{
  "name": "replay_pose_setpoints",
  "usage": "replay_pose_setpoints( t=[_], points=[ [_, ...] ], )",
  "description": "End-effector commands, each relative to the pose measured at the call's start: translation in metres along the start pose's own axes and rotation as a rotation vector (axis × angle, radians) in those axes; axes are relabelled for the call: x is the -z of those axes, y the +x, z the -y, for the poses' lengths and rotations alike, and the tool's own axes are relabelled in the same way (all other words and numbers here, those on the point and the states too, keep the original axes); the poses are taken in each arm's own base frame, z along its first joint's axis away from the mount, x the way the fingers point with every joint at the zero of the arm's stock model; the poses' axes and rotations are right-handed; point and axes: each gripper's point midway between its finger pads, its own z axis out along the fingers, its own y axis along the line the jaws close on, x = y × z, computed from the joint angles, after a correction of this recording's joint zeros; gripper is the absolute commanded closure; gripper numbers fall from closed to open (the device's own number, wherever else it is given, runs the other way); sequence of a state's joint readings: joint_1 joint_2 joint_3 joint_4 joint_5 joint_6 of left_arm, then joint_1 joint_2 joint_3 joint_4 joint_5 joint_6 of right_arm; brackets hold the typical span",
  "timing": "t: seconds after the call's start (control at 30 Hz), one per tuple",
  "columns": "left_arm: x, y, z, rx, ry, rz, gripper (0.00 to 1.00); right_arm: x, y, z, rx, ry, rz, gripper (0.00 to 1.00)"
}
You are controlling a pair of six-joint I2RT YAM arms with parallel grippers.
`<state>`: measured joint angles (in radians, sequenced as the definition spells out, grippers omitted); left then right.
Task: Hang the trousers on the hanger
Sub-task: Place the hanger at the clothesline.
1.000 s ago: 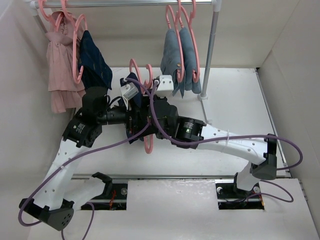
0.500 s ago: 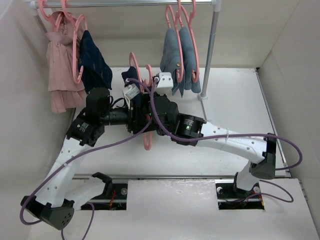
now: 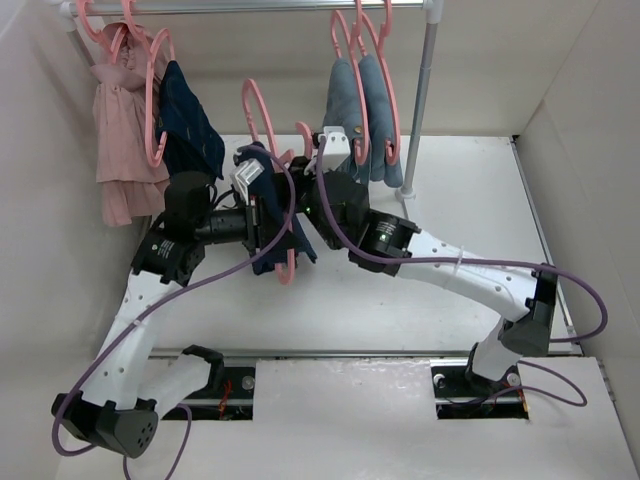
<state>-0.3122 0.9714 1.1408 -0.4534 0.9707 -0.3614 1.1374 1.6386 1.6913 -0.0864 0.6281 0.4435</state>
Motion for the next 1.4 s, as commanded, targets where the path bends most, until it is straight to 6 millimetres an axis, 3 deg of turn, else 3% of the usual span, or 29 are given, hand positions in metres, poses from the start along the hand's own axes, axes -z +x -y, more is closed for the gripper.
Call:
replay_pose_setpoints(
  t=[0.0, 0.07, 0.1, 0.13, 0.23, 0.37, 0.5, 0.7, 0.73, 0.83, 0.87, 0.93, 1.07, 1.23, 1.3, 1.37],
  points=[
    [0.019, -0.044, 0.064, -0.222, 0.180, 0.121, 1.00, 0.005, -0.042, -0.022, -0.105, -0.153, 0.058, 0.75],
    [0.021, -0.053, 0.062, -0.199, 0.198, 0.126, 1.00, 0.011, -0.053, -0.018, -0.108, -0.170, 0.061, 0.61],
    [0.026, -0.063, 0.072, -0.245, 0.226, 0.156, 1.00, 0.013, -0.059, -0.016, -0.112, -0.177, 0.069, 0.47],
    [0.027, -0.068, 0.075, -0.199, 0.248, 0.158, 1.00, 0.013, -0.062, -0.010, -0.111, -0.166, 0.074, 0.41],
    [0.032, -0.081, 0.080, -0.215, 0.318, 0.183, 1.00, 0.020, -0.075, 0.004, -0.113, -0.154, 0.090, 0.37],
    [0.037, -0.096, 0.085, -0.166, 0.358, 0.205, 1.00, 0.033, -0.087, 0.006, -0.111, -0.188, 0.102, 0.24],
    [0.040, -0.123, 0.082, -0.111, 0.383, 0.252, 1.00, 0.049, -0.100, 0.008, -0.101, -0.205, 0.120, 0.21],
    [0.044, -0.171, 0.097, -0.106, 0.423, 0.312, 1.00, 0.060, -0.093, 0.018, -0.088, -0.193, 0.094, 0.21],
    [0.040, -0.180, 0.085, -0.076, 0.413, 0.311, 1.00, 0.061, -0.091, 0.021, -0.076, -0.190, 0.090, 0.21],
    [0.038, -0.198, 0.085, -0.105, 0.425, 0.319, 1.00, 0.062, -0.089, 0.027, -0.073, -0.161, 0.091, 0.21],
    [0.032, -0.207, 0.069, -0.080, 0.414, 0.320, 1.00, 0.061, -0.085, 0.029, -0.069, -0.158, 0.084, 0.21],
    [0.034, -0.220, 0.067, -0.107, 0.416, 0.344, 1.00, 0.061, -0.085, 0.029, -0.069, -0.158, 0.084, 0.21],
    [0.022, -0.243, 0.040, -0.045, 0.407, 0.345, 1.00, 0.061, -0.084, 0.032, -0.057, -0.143, 0.082, 0.21],
    [0.013, -0.255, 0.004, 0.032, 0.378, 0.350, 1.00, 0.060, -0.083, 0.036, -0.044, -0.128, 0.081, 0.21],
    [0.012, -0.261, 0.002, 0.028, 0.378, 0.360, 1.00, 0.060, -0.083, 0.036, -0.035, -0.127, 0.081, 0.21],
    [0.014, -0.266, -0.011, 0.050, 0.358, 0.370, 1.00, 0.061, -0.082, 0.034, -0.035, -0.135, 0.077, 0.21]
  ],
)
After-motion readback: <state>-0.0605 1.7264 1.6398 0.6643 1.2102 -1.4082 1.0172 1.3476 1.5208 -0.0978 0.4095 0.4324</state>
